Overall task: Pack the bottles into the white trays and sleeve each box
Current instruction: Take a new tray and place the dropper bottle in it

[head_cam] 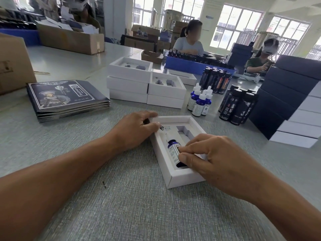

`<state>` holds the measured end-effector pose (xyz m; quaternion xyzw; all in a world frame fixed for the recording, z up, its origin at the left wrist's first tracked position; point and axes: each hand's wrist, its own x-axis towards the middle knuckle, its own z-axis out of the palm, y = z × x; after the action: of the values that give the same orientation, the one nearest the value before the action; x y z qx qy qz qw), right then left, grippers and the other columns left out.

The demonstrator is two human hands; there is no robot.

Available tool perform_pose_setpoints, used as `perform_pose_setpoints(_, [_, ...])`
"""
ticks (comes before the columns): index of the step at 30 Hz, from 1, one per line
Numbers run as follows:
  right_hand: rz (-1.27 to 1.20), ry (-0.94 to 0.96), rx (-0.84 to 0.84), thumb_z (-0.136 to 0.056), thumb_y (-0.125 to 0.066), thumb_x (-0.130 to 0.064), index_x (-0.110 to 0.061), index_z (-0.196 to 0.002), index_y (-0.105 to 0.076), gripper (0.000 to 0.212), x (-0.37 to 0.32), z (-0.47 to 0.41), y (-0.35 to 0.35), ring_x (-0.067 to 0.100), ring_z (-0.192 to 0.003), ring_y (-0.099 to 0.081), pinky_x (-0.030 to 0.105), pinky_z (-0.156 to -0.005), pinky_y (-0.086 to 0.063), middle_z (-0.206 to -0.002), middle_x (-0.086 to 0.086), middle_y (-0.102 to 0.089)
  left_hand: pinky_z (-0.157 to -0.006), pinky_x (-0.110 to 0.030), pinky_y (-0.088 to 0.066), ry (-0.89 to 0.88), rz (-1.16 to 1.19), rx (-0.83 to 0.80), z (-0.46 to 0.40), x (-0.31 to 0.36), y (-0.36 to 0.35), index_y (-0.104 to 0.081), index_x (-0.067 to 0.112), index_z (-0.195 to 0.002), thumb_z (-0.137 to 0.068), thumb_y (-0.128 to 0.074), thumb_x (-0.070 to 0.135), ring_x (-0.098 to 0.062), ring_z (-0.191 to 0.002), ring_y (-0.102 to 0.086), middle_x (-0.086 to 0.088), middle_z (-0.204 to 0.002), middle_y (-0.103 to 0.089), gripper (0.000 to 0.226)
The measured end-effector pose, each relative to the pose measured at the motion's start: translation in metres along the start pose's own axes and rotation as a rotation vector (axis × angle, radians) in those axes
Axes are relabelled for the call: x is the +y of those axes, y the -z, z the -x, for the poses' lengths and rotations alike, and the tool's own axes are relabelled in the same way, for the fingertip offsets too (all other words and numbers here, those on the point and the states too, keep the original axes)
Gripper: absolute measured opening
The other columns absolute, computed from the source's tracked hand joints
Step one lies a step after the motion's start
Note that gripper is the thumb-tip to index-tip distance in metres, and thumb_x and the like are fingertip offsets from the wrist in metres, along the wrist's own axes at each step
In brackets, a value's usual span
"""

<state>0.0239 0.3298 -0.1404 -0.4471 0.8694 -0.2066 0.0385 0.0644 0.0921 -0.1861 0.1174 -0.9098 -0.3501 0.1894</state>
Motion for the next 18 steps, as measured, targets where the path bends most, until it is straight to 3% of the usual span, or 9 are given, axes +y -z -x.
perform_pose_setpoints(7, [0.001, 0.007, -0.053, -0.089, -0.039, -0.068, -0.040, -0.119, -0.066, 0.050, 0.000, 0.005, 0.000, -0.008, -0.101, -0.055, 0.031, -0.090, -0.051, -0.114, -0.030, -0.055, -0.097, -0.025, -0.035, -0.010, -0.036, -0.023, 0.001, 0.002, 0.000, -0.048, 0.027, -0.145, -0.098, -0.052, 0.045, -0.006, -0.117, -0.047, 0.002, -0.145, -0.053, 0.051])
perform_pose_setpoints(12, [0.080, 0.032, -0.080, -0.082, -0.027, -0.084, -0.032, -0.124, -0.063, 0.075, -0.003, 0.004, 0.001, 0.000, -0.106, -0.054, 0.038, -0.090, -0.051, -0.123, -0.020, -0.054, -0.112, -0.038, -0.033, 0.061, -0.068, -0.055, 0.003, 0.007, -0.006, -0.039, 0.031, -0.149, -0.087, -0.042, 0.069, -0.017, -0.137, -0.042, 0.003, -0.154, -0.041, 0.073])
perform_pose_setpoints(15, [0.095, 0.065, -0.054, -0.086, -0.029, -0.081, -0.025, -0.124, -0.059, 0.074, 0.000, 0.009, -0.003, 0.004, -0.108, -0.052, 0.039, -0.091, -0.050, -0.124, -0.015, -0.054, -0.110, -0.038, -0.032, 0.092, -0.073, -0.067, 0.007, 0.014, -0.007, -0.035, 0.034, -0.150, -0.073, -0.035, 0.076, -0.018, -0.137, -0.041, 0.003, -0.156, -0.039, 0.088])
perform_pose_setpoints(18, [-0.087, 0.086, 0.025, -0.088, -0.040, -0.076, -0.034, -0.123, -0.063, 0.059, 0.012, 0.015, -0.003, -0.003, -0.110, -0.053, 0.030, -0.091, -0.051, -0.124, -0.020, -0.055, -0.105, -0.038, -0.037, 0.100, -0.052, -0.058, 0.010, 0.016, -0.007, -0.036, 0.038, -0.149, -0.071, -0.036, 0.075, -0.021, -0.132, -0.047, 0.000, -0.152, -0.044, 0.086])
